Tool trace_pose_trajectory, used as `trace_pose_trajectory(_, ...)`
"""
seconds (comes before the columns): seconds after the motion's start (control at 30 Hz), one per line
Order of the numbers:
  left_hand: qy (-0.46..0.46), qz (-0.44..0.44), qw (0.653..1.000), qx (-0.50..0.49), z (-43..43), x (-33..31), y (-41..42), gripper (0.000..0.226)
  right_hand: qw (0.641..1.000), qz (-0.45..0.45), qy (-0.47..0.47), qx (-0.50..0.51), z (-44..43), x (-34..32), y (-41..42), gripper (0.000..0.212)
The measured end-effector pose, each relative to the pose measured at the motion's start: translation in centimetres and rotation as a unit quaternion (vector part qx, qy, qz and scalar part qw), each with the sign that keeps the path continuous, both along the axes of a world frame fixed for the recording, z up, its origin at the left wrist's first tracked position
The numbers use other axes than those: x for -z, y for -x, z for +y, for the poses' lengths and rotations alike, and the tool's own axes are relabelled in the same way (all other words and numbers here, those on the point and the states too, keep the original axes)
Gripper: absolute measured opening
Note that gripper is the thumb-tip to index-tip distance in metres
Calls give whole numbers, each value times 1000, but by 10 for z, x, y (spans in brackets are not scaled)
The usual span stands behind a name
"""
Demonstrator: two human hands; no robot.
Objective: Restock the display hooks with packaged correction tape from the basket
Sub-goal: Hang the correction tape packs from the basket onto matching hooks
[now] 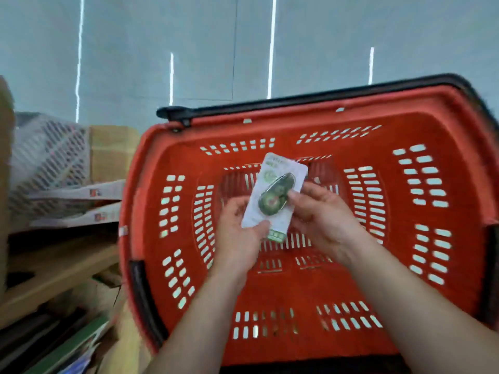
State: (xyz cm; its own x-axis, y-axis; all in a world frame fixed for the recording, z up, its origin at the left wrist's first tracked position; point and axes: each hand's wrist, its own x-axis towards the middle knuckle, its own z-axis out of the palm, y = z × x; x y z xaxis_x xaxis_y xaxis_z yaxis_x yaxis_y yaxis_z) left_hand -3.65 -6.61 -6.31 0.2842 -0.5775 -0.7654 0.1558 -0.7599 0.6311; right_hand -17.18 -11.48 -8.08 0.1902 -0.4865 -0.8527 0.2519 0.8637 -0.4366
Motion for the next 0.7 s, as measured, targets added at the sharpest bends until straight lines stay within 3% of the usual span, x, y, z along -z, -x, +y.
trace_pose_trajectory(0.1, -7, 28, 998, 59, 4, -76, -11, 45, 995, 62, 66, -34, -9, -74, -11, 14)
trace_pose_trajectory(0.2, 41, 5, 999, -15, -11, -147, -32, 35, 963, 126, 171, -164, -16, -152, -12, 20)
trace_pose_trajectory(0.27, 83, 2, 996, -36, -26, -204, -40, 19, 938, 127, 227, -230, -18, -212, -12, 24)
trace_pose_trajectory(0.33, 125, -30, 992, 5, -37, -261, -41, 10, 921, 115, 269, -259, -19, -269, -13, 27)
trace_pose_trajectory(0.4, 145, -85, 986, 4, -40, -308, -40, 15, 914, 83, 281, -280, -19, -317, -10, 32)
trace_pose_trajectory(0.47, 158, -110, 979, -66, -33, -348, -41, 22, 908, 64, 279, -307, -16, -358, -3, 38)
trace_pose_trajectory(0.53, 172, -103, 968, -153, -16, -384, -42, 18, 910, 72, 289, -290, -11, -397, 2, 34)
trace_pose_trajectory(0.6, 188, -72, 955, -220, 7, -421, -39, 13, 929, 69, 295, -212, -6, -436, 1, 24)
trace_pose_trajectory(0.7, 201, -47, 948, -244, 52, -475, -26, 21, 931, 59, 326, -149, 2, -492, -5, 9)
